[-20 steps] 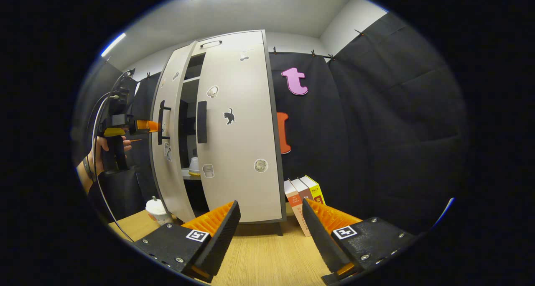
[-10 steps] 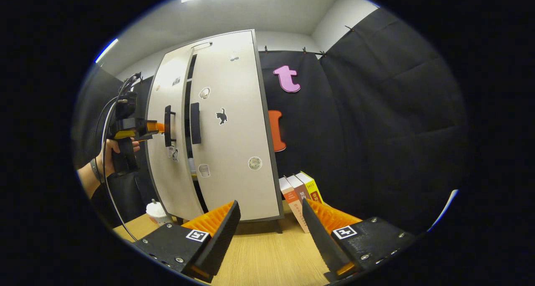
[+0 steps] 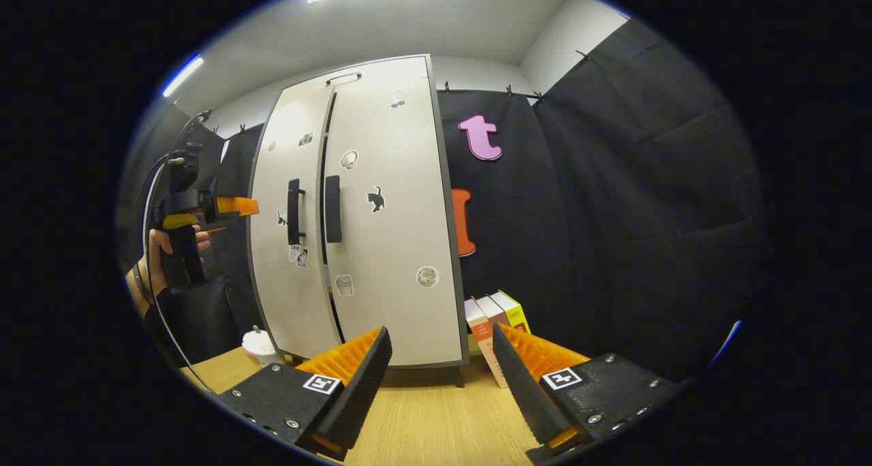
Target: Grab one shoe with the right hand and put it into the shoe cabinet, grab the other shoe with the left hand and put it into the shoe cabinet; then close the right door with the right hand and the left door with the left hand.
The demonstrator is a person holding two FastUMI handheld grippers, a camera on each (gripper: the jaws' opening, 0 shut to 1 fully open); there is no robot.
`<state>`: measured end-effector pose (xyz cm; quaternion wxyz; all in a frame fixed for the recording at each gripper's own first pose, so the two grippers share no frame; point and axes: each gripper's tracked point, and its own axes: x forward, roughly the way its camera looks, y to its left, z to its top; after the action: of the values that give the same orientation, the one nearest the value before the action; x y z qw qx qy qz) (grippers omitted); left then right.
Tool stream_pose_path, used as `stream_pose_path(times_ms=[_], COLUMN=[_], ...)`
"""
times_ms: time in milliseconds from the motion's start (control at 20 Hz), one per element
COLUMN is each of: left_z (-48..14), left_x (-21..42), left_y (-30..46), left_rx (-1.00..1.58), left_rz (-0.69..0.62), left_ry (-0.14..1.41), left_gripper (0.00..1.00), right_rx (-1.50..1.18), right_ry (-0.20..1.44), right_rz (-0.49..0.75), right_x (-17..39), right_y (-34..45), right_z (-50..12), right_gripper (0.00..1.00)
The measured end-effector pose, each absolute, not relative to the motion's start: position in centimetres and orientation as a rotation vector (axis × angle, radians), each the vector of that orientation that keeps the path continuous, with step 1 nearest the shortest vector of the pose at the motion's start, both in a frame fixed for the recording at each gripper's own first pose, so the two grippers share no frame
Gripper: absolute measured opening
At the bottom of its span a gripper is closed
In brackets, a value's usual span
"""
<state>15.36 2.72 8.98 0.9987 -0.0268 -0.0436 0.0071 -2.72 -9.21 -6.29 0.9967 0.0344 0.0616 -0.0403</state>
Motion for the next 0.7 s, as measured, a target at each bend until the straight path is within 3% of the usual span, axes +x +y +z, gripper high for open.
stream_pose_path(times_ms=[250, 700], left_z=[7.5, -3.0], left_x=[8.1, -1.1], left_y=[3.1, 2.2], left_rx=[-0.012, 0.004], left_rz=[0.032, 0.144], left_ry=[-0.069, 0.005], left_gripper=[0.96, 0.93], right_rx=[0.048, 0.053], right_ry=[0.107, 0.113], right_rz=[-0.022, 0.051], right_x=[-1.9, -2.2], right_y=[-6.9, -2.2], right_z=[-5.5, -6.1], right_gripper=[0.92, 0.92])
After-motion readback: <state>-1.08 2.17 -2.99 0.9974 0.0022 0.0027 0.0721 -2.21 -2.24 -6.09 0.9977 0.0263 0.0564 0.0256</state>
